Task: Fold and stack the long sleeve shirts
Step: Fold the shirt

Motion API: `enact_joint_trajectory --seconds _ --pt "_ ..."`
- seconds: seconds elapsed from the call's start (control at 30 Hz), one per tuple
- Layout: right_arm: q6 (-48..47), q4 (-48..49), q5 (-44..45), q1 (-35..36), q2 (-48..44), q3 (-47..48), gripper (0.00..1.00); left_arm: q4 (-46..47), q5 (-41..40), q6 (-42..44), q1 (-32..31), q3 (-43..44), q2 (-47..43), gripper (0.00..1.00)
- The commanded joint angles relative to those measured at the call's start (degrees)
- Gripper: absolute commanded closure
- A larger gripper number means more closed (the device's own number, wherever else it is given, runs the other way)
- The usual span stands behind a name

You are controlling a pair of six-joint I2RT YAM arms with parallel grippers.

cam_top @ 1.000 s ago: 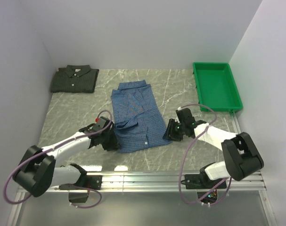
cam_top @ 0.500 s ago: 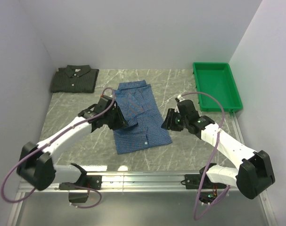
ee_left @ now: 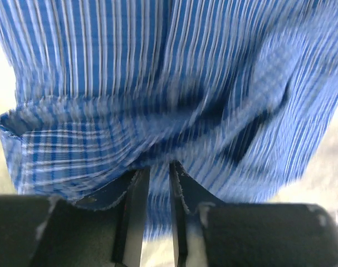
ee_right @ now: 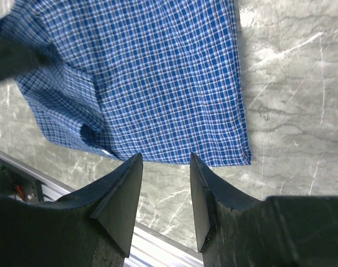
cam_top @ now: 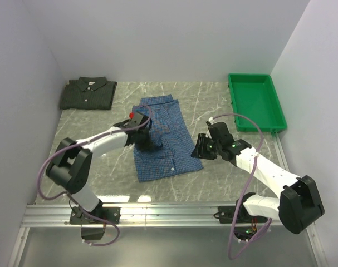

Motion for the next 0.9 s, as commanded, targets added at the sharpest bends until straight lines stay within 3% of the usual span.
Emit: enact_joint_trajectory --seconds 0.0,0.37,0.53,0.7,0.77,0.87 --pt "0.21 2.68 -0.46 0.34 0.39 -0.73 0.53 2.28 -7.13 2.66 0.91 6.93 3.89 0.74" --pt "-0.94 5.22 -2.04 1.92 1.62 0.67 0.53 -2.03 -13.90 6.88 4.96 18.80 15.57 0.74" --pt "-2.69 6.02 -3.36 3.24 4.25 5.15 0.53 -3.96 -13.03 7.24 5.75 21.27 15.68 0.70" --pt "-4.01 6.63 -6.52 4.03 10.05 11.21 0.53 -8.18 -15.39 8.55 6.36 23.03 7.43 0.43" --pt "-3.57 7.77 -7.75 4.12 13.29 12.71 0.53 -9.32 -16.45 9.17 7.42 21.63 2.51 0.26" --pt "-2.96 9.35 -8.90 4.64 17.68 14.03 0.52 -9.59 -17.76 10.84 9.17 17.69 -4.76 0.09"
